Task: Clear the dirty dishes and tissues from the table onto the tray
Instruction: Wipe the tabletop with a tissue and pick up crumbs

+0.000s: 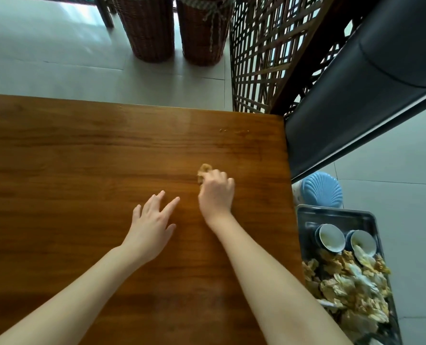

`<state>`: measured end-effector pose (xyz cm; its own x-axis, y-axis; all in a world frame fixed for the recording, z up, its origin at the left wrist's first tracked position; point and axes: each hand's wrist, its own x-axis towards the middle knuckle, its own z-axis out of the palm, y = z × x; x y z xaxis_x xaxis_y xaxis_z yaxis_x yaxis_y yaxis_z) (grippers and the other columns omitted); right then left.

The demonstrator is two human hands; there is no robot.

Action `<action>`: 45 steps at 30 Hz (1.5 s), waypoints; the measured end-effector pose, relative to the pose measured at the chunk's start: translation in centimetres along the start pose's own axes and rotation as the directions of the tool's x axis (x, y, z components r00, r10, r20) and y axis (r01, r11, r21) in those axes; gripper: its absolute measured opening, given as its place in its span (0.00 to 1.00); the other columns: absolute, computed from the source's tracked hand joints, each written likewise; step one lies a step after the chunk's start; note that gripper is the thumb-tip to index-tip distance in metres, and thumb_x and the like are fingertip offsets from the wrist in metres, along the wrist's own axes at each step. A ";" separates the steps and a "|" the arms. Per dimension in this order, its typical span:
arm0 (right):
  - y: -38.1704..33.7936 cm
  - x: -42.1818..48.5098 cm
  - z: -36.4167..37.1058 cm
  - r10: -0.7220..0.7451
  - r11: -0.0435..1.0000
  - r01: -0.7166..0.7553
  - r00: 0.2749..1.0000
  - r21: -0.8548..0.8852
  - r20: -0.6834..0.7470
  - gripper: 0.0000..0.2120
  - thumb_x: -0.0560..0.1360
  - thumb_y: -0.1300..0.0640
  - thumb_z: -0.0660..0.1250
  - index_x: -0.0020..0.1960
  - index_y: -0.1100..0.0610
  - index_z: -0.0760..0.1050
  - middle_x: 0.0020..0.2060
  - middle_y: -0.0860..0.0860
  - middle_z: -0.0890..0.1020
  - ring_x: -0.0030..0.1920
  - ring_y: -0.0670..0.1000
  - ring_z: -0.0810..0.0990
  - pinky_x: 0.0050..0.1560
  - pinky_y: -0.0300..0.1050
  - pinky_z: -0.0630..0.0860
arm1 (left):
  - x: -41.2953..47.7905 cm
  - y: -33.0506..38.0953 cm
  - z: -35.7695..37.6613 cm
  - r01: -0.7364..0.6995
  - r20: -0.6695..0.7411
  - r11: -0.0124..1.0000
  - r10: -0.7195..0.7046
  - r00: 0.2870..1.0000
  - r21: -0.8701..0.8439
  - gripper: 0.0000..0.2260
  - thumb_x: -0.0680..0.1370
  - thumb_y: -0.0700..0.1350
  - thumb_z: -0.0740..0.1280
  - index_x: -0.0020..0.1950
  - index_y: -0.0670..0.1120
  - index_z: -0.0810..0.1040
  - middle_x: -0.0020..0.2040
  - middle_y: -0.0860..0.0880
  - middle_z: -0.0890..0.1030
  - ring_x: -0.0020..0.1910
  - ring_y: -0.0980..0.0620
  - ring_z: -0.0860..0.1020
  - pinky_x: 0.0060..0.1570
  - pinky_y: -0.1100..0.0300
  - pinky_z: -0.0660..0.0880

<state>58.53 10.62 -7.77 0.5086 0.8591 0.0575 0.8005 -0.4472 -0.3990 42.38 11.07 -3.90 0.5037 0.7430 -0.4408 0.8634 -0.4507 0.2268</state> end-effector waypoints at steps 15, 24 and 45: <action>6.1 7.6 -2.0 0.222 0.975 -0.218 0.964 0.047 -0.145 0.09 0.78 0.60 0.62 0.54 0.59 0.79 0.50 0.54 0.81 0.52 0.53 0.77 0.55 0.47 0.70 | 4.4 -0.6 -1.0 0.025 -0.054 0.999 -0.027 0.998 -0.032 0.28 0.81 0.53 0.58 0.78 0.57 0.48 0.79 0.46 0.48 0.78 0.45 0.46 0.74 0.45 0.47; 6.2 11.5 -1.6 0.080 0.997 -0.080 0.994 -0.005 -0.078 0.08 0.77 0.59 0.64 0.54 0.56 0.80 0.48 0.52 0.82 0.49 0.51 0.77 0.49 0.42 0.65 | 5.9 -0.6 -2.3 0.006 -0.099 1.000 -0.009 0.995 -0.028 0.31 0.81 0.57 0.56 0.77 0.58 0.41 0.79 0.47 0.47 0.78 0.45 0.47 0.73 0.45 0.49; 4.1 12.8 -0.4 -0.117 0.988 0.118 0.993 -0.099 0.014 0.08 0.78 0.59 0.63 0.53 0.57 0.79 0.46 0.52 0.80 0.48 0.51 0.76 0.49 0.44 0.68 | 4.9 -1.3 -2.7 0.119 -0.150 0.989 -0.131 0.980 -0.086 0.30 0.80 0.58 0.56 0.78 0.57 0.44 0.79 0.47 0.49 0.77 0.46 0.49 0.73 0.45 0.52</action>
<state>68.44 19.64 -8.28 0.4069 0.9089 0.0911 0.8824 -0.3653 -0.2965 43.80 16.69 -4.03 0.3852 0.8612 -0.3316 0.9165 -0.3150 0.2465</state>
